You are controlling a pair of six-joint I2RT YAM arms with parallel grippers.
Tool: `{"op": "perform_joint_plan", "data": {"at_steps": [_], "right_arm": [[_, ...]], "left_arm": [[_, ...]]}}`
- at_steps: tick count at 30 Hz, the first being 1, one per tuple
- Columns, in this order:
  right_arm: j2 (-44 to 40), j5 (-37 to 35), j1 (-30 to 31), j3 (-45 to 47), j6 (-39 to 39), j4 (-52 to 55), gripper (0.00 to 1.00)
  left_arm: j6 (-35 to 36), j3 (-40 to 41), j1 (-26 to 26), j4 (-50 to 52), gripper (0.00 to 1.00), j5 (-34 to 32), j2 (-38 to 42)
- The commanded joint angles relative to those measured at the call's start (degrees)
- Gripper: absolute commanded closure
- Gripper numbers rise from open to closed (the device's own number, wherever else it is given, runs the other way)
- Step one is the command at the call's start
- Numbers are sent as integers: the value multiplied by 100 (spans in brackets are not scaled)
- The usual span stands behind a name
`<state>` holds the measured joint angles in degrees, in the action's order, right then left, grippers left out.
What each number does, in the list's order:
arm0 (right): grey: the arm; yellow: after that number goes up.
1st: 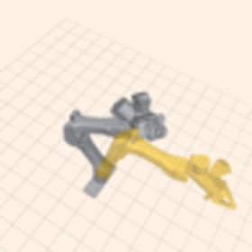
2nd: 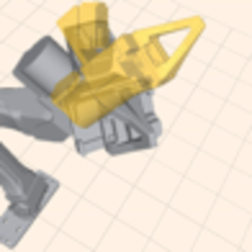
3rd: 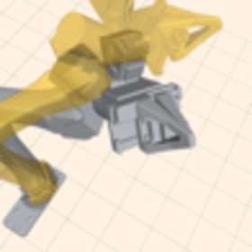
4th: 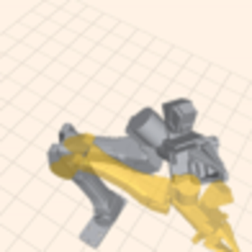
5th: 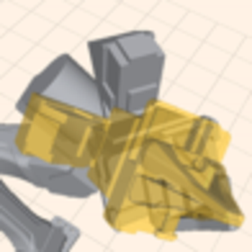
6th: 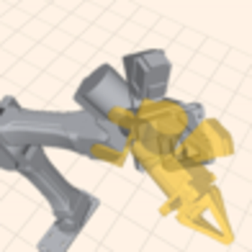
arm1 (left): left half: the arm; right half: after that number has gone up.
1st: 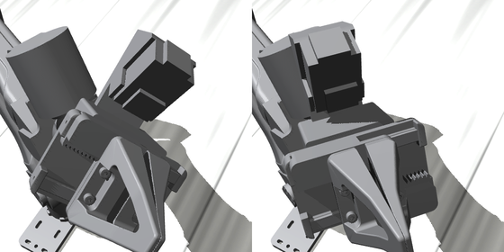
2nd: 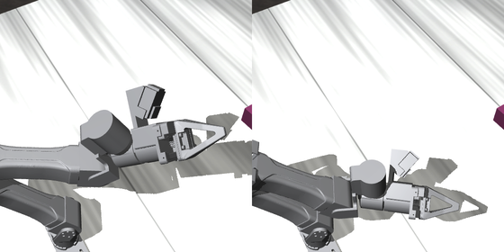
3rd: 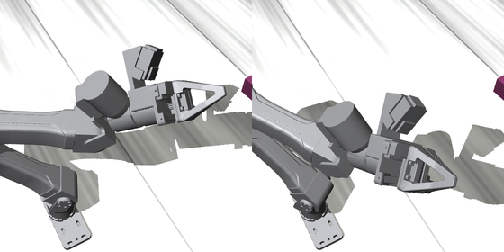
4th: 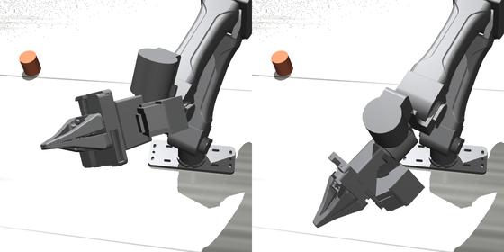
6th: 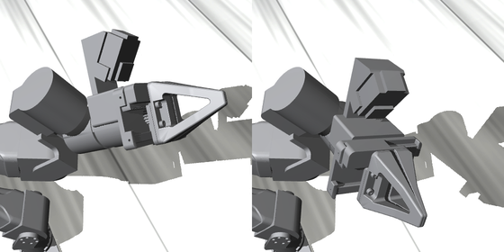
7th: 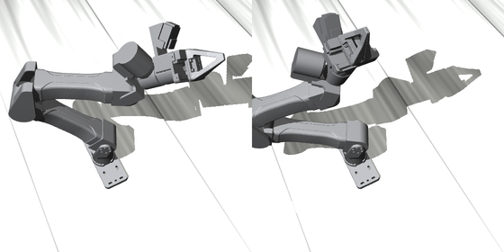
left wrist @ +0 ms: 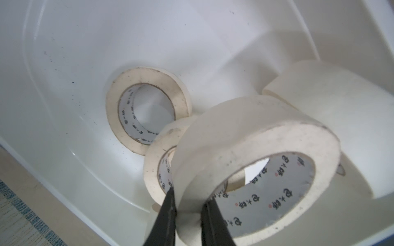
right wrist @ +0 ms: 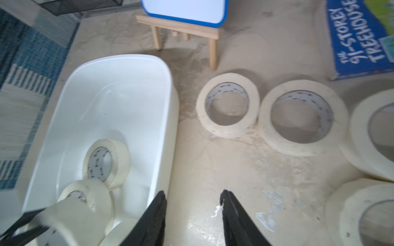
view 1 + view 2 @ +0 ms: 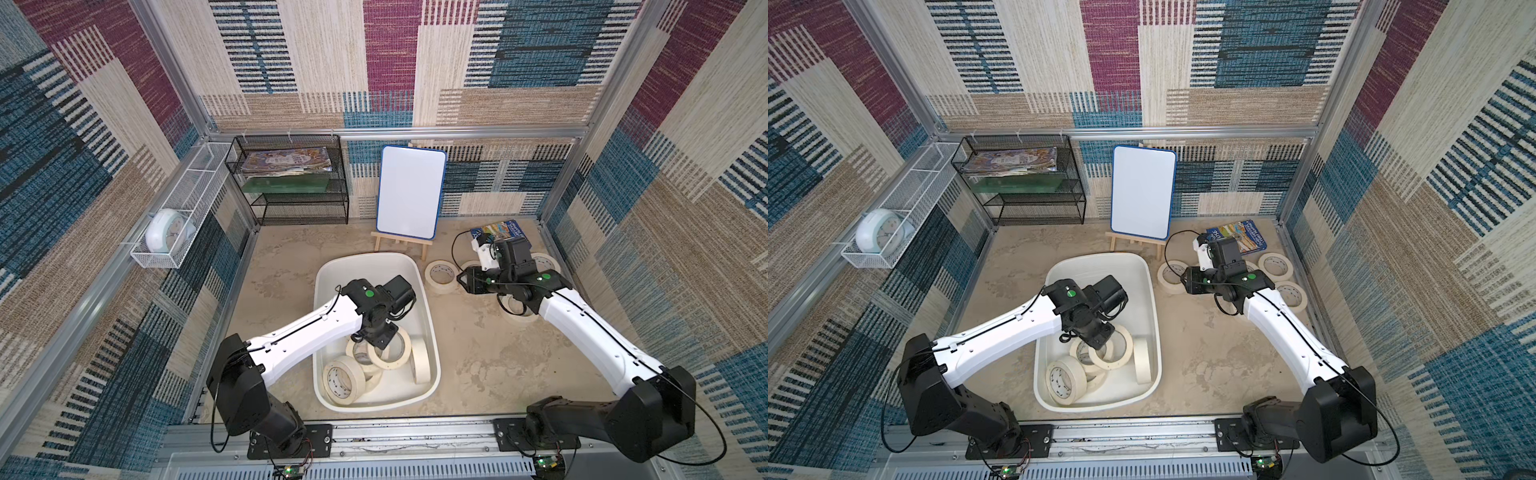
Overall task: Take out the art tape in the storage box
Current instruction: Pick up the art tape from the storage box.
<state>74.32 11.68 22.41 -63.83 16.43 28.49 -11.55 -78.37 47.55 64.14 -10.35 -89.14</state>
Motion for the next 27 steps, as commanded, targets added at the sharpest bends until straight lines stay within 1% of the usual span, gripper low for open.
{"op": "perform_joint_plan", "data": {"at_steps": [1,4,7,10,13,22,23,25,27], "right_arm": [[27,416,375,-111,137,-133,52],[181,491,720,-162,251,-308,49],[444,525,992,-280,310,-493,47],[707,528,1196,-455,320,-639,45],[980,502,1313,-612,296,-692,43],[1430,474,1553,-762,351,-848,43],[1463,475,1560,-754,377,-875,44],[1519,437,1569,-740,421,-923,52],[1565,335,1564,-766,443,-929,67]], "left_arm": [[247,-301,-328,-259,100,-253,-168],[385,-703,-498,-369,100,-198,-456],[522,-1115,-550,-376,100,-89,-676],[655,-1436,-632,-371,100,123,-813],[656,-1642,-737,-366,100,309,-876],[668,-2009,-860,-369,100,383,-1079],[664,-2021,-857,-367,100,391,-1096],[667,-2057,-855,-375,100,402,-1096],[654,-2068,-853,-376,100,402,-1077]]}}
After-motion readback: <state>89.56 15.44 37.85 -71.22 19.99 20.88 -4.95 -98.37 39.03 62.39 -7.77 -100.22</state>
